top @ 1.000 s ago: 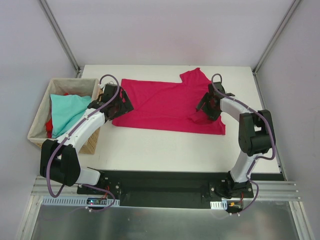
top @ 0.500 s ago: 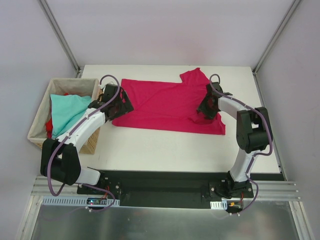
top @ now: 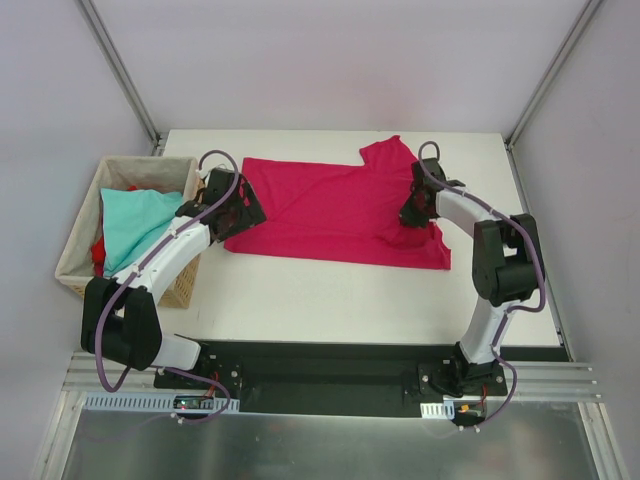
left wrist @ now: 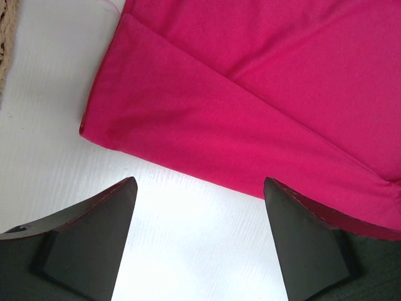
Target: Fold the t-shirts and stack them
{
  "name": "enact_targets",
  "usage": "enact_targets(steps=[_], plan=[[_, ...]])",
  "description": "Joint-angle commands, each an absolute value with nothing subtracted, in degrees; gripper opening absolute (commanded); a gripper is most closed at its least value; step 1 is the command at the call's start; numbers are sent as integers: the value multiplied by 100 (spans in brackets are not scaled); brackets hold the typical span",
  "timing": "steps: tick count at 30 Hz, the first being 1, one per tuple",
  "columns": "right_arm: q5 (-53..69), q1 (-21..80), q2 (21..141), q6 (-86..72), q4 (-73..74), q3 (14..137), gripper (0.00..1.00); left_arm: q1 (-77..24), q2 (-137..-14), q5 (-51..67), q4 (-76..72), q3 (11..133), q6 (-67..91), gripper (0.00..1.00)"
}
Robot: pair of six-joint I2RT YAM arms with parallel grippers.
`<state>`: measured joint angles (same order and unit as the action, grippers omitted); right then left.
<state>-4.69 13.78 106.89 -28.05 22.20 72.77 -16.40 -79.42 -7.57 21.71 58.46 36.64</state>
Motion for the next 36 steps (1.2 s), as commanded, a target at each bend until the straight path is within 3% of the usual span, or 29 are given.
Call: enact_targets(steps=[1,5,11,14,15,17,23,28,36], plan=[[-466,1433,10801,-2742,2285,7716,1,-1591,-7910,-809,2127,5801,3621,82],[-448,1450,10995,-2620,2478,8111,2,-1582,-7901,-826,2118,5775,3621,82],[-554,1468,11487,-2207,3031,8938,20,-1582,-7919,-826,2127,5730,3656,82],[-519,1468,11671,-2057,3382,9368,43,-1582,-7954,-782,2136,5713,3674,82],[-484,1468,11672,-2031,3471,9447,56,-1582,-7972,-782,2118,5713,3683,82],[-518,1459,11576,-1926,3673,9589,66,-1582,-7989,-765,2118,5695,3674,82],[-607,1380,10829,-2056,3842,8828,77,-1591,-8235,-738,2057,5783,3726,82],[-510,1354,10397,-2302,3271,7902,78,-1591,-8481,-668,1986,5897,3709,82],[-589,1292,10810,-2224,2813,7822,77,-1591,-8499,-685,1960,5854,3648,82]])
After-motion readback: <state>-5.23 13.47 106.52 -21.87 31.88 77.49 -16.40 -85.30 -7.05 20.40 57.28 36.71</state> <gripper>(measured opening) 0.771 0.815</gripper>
